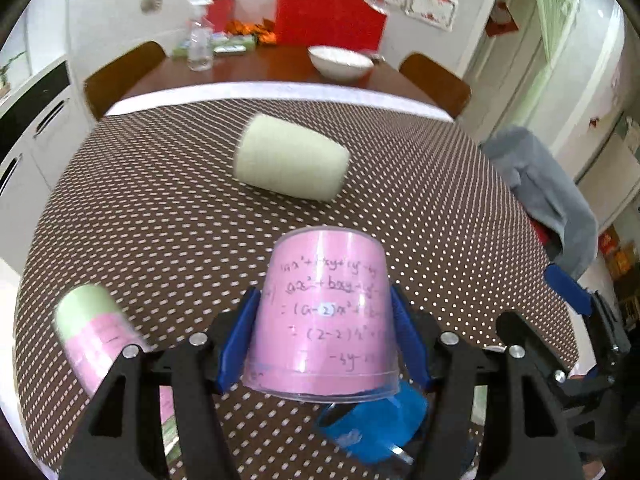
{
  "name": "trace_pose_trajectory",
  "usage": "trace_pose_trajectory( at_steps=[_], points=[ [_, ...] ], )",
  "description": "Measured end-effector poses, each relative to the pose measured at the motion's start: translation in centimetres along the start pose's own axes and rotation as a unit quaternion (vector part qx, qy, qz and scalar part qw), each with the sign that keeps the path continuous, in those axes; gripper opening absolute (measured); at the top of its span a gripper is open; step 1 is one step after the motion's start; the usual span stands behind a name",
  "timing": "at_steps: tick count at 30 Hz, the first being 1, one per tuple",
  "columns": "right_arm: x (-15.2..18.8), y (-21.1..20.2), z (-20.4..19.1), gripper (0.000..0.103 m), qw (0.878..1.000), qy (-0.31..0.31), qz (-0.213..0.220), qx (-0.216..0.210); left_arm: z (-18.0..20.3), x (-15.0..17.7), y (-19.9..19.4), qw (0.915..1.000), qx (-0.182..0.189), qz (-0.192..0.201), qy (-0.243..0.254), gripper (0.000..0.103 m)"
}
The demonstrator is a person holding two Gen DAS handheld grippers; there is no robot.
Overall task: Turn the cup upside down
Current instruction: 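Lift the pink cup with the left tool and tilt it upright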
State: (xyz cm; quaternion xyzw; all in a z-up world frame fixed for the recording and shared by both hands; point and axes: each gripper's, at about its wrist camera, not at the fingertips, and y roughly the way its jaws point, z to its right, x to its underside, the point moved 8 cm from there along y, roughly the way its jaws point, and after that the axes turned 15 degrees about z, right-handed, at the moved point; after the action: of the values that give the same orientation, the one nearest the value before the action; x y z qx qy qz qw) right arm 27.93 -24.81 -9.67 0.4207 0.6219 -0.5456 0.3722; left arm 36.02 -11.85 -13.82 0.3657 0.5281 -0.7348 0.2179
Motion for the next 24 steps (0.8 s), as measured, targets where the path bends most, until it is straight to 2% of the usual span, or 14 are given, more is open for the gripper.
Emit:
trace_pose_trajectory(
  at_steps=[5,13,24],
  points=[
    [0.1,-1.2,-3.8,0.097,1.0,-0.016,0.006,-0.023,-2.2,1.0,-3.8,0.9995,-0.004,0.015,-0.029,0.064],
    [2.0,-3.3,-6.9,0.097,0.999,-0.02,-0.004,-0.034,-4.5,5.7,-7.6,0.9974,0.006,0.016,-0.07,0.064],
    [4.8,-5.4,-7.3,0.097,0.999,-0.022,-0.022,-0.017,-5.6,11.6,-7.3,0.9923,0.007,-0.01,-0.123,0.064]
  ],
)
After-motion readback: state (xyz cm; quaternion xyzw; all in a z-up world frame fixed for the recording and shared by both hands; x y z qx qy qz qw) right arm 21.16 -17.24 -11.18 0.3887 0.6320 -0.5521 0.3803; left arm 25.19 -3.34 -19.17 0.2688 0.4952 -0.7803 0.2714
